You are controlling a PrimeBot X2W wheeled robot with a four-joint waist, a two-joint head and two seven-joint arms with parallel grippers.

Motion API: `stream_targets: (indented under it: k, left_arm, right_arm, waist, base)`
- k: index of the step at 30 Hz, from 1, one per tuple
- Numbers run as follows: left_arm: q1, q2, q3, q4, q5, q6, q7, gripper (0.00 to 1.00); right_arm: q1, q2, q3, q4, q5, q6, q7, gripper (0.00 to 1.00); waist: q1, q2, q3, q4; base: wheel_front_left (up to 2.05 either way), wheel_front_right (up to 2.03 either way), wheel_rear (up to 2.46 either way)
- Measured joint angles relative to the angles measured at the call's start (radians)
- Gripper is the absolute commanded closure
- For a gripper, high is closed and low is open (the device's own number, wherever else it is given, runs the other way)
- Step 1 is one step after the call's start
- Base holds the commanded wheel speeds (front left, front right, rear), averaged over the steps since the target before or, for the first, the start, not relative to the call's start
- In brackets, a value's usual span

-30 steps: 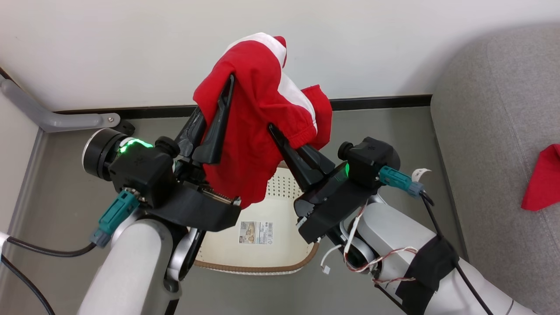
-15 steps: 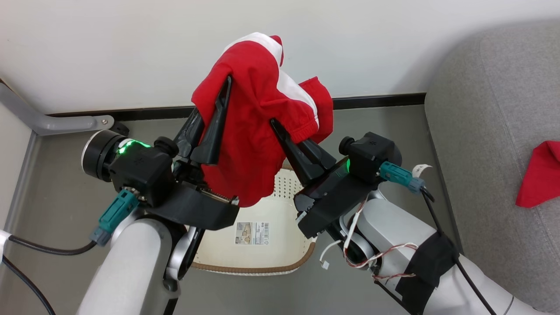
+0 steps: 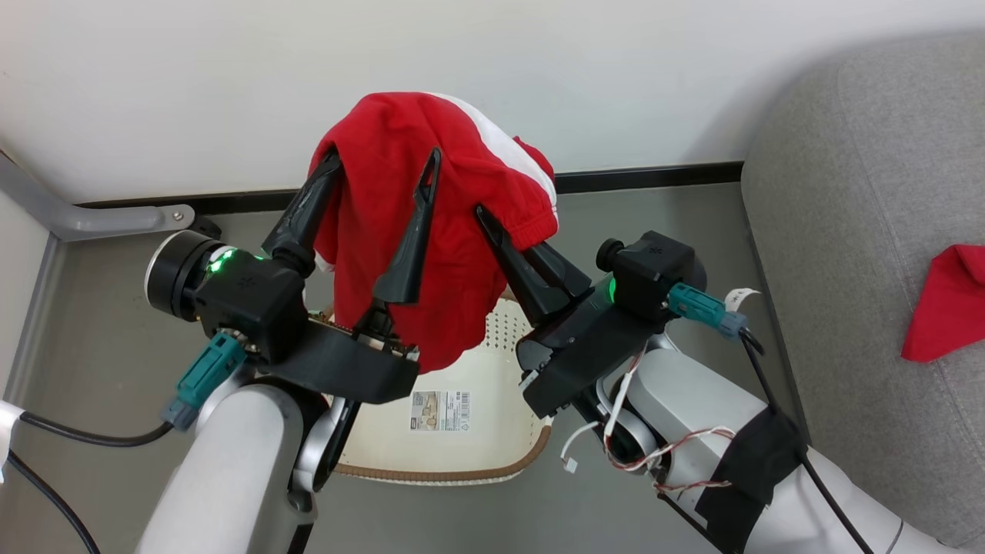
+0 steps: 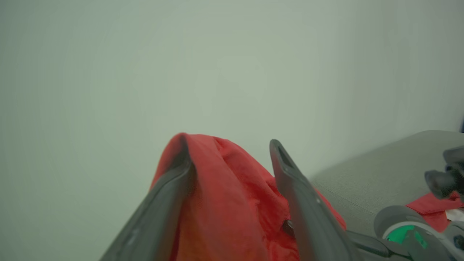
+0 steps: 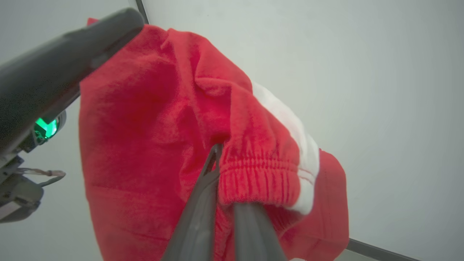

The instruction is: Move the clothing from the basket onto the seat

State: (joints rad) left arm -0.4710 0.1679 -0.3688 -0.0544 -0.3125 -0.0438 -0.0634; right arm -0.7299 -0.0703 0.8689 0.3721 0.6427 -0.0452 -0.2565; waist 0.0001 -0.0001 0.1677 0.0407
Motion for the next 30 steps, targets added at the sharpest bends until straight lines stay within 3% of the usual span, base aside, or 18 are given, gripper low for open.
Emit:
stream_targets:
  k: [13, 30]
  left_arm:
    - [0.003, 0.009, 0.002, 0.016, 0.000, 0.001, -0.002, 0.00]
    - [0.012, 0.028, 0.010, 0.019, 0.000, 0.008, -0.009, 0.00]
  right_arm:
    - [0.000, 0.000, -0.014, -0.003, -0.001, -0.009, 0.000, 1.00]
    - [0.000, 0.000, 0.002, -0.013, -0.001, -0.016, 0.000, 1.00]
  waist:
    - [0.0000, 0.0000, -0.010, -0.010]
    - [0.0000, 0.0000, -0.021, -0.089]
  base:
    - [0.00, 0.00, 0.00]
    - [0.00, 0.00, 0.00]
